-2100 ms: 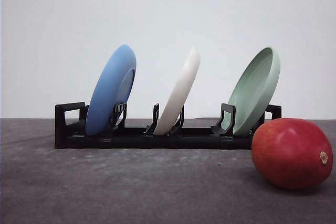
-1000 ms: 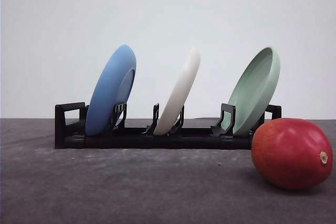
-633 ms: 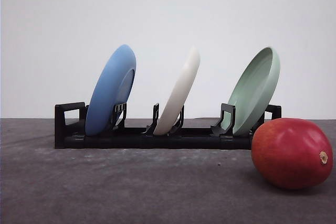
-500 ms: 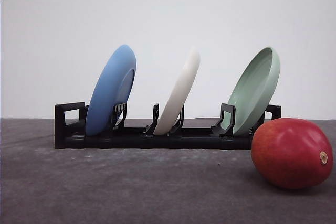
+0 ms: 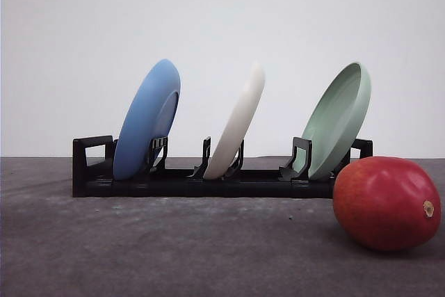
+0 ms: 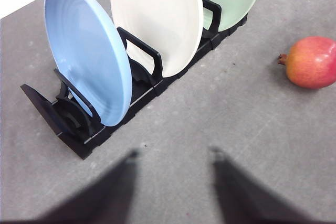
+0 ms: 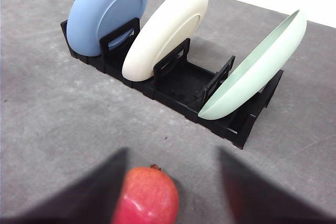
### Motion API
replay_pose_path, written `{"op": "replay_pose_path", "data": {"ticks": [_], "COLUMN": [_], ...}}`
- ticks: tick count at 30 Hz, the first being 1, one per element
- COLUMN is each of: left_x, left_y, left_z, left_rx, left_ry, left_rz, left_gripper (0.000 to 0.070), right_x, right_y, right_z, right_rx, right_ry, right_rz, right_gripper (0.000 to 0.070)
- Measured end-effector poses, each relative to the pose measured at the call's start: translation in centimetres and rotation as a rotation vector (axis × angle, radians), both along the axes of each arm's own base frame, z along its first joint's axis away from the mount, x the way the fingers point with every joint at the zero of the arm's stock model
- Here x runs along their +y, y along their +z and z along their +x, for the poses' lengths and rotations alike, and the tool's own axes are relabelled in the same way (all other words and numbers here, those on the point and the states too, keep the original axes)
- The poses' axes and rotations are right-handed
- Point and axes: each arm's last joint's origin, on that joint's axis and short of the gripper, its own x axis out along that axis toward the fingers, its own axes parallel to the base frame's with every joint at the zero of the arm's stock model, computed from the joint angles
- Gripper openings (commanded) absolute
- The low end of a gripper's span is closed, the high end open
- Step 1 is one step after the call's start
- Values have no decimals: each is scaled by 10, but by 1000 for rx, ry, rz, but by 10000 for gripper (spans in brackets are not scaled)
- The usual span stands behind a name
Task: Place pomegranate in white plate
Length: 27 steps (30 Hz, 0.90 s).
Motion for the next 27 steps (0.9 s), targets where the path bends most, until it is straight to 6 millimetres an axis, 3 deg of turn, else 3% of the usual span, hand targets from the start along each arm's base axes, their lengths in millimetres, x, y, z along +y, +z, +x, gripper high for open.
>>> {"op": "replay_pose_path", "data": {"ticks": [5, 11, 19, 27], "left_x": [-3, -18, -58, -102], "left_y": [3, 15, 13, -9], "left_z": [0, 11, 39, 70], "left_rx": [-13, -148, -232, -235], "left_ry": [-8, -64, -152, -154], "left_rz": [-36, -112, -171, -217], "left_gripper": [354, 354, 356, 356], "right_x": [0, 0, 1, 1], "right_y": [0, 1, 4, 9], "right_z": [0, 0, 1, 3], "right_rx": [-3, -5, -31, -71], "right_ry": [0, -1, -7, -13], "right_rz": [1, 6, 32, 65], "right_gripper": [434, 434, 434, 434]}}
